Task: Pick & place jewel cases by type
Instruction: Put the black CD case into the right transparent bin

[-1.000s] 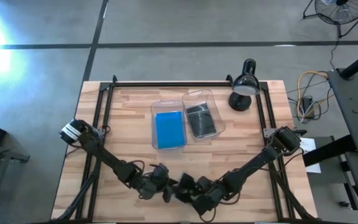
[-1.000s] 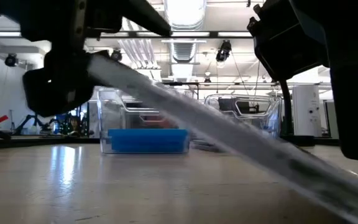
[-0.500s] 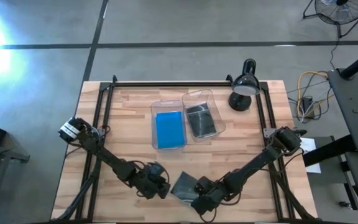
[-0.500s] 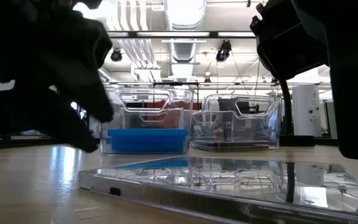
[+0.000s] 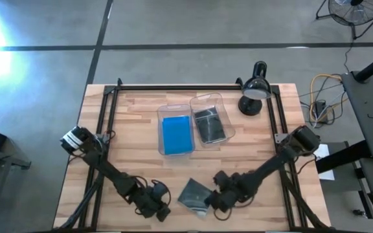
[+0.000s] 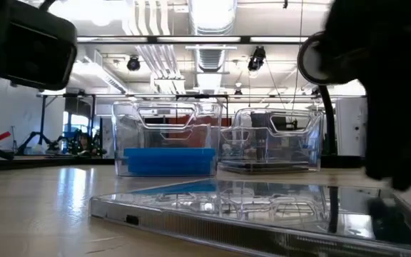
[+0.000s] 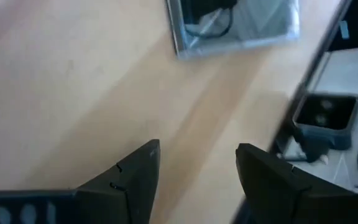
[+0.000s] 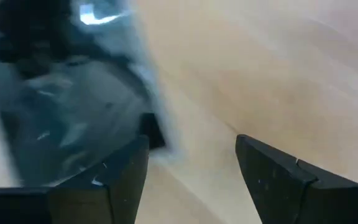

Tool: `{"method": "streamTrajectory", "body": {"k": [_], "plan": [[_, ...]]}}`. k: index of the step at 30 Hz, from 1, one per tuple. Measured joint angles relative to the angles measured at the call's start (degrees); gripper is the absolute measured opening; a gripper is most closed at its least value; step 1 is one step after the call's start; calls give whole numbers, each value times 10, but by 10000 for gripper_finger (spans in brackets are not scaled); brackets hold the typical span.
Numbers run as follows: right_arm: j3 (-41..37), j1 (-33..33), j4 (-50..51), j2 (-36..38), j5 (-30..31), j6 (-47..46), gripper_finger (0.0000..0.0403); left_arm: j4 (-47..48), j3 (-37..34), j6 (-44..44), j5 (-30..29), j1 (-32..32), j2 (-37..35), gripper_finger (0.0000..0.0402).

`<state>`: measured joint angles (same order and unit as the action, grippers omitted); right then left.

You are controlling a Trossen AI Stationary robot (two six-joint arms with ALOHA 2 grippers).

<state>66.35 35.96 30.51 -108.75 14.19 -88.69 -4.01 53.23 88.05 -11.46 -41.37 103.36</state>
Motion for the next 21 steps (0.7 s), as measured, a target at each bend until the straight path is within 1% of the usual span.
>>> {"method": "streamTrajectory", "body": {"k": [3, 5, 9, 12, 17, 21], "plan": [[-32, -25, -132, -4, -18, 38, 236, -29, 0, -3, -6, 7, 13, 193], [-46, -36, -172, -4, -28, 43, 237, -63, 1, -7, -7, 15, 30, 193], [-50, -45, -180, -2, -56, 70, 240, -118, 4, -25, -12, 39, 65, 192], [-45, -47, -205, -5, -89, 95, 238, -144, 7, -36, 4, 61, 89, 192], [-28, -49, -230, -17, -115, 119, 233, -146, 15, -66, 50, 85, 108, 193], [-16, -58, -230, -16, -154, 142, 233, -136, 14, -92, 67, 88, 107, 193]]}}
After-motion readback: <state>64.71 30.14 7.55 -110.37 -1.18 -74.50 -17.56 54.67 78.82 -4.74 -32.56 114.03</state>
